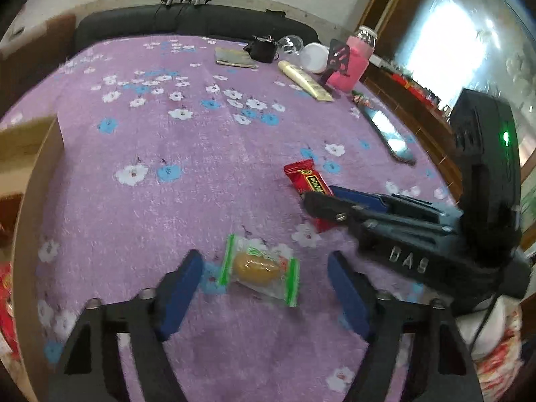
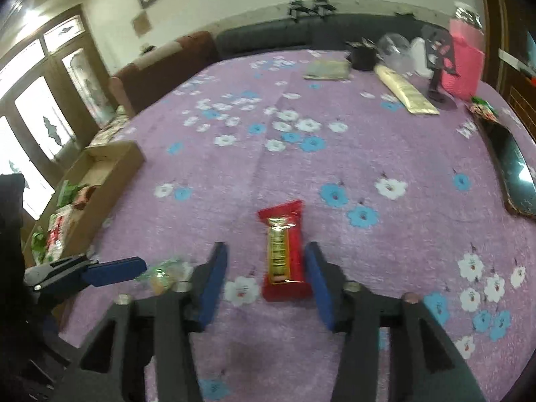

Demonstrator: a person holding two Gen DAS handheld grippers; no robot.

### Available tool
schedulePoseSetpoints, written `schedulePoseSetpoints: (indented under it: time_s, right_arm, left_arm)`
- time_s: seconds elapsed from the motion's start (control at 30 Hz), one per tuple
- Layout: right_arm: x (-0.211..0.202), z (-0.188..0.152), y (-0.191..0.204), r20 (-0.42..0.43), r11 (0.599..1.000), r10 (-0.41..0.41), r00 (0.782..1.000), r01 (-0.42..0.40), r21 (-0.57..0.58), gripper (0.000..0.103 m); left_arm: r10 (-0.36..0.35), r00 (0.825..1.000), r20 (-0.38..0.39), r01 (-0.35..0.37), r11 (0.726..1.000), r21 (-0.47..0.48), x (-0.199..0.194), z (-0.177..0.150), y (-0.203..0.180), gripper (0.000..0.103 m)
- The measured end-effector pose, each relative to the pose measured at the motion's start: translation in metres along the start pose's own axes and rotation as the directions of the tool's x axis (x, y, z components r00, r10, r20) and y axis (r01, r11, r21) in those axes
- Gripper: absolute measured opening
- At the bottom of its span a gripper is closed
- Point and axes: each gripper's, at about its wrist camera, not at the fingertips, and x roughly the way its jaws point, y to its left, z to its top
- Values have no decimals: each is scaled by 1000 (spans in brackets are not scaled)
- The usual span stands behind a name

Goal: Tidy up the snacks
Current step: 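Grasp the green-wrapped mooncake with the left gripper while the right gripper grasps the red bar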

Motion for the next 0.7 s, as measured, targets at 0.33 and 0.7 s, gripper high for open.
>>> schedulePoseSetpoints:
  time_s: [0.33, 0.7]
  right_arm:
    - [-19, 2, -15, 68, 997, -39, 997, 34, 70, 19]
    - [-21, -1, -14, 89, 997, -37, 995, 31, 72, 19]
  left_arm:
    - [-33, 999, 23, 33, 999, -11, -15, -9, 9, 32]
    - [-46, 975, 218, 89, 977, -192, -114, -26, 65, 32]
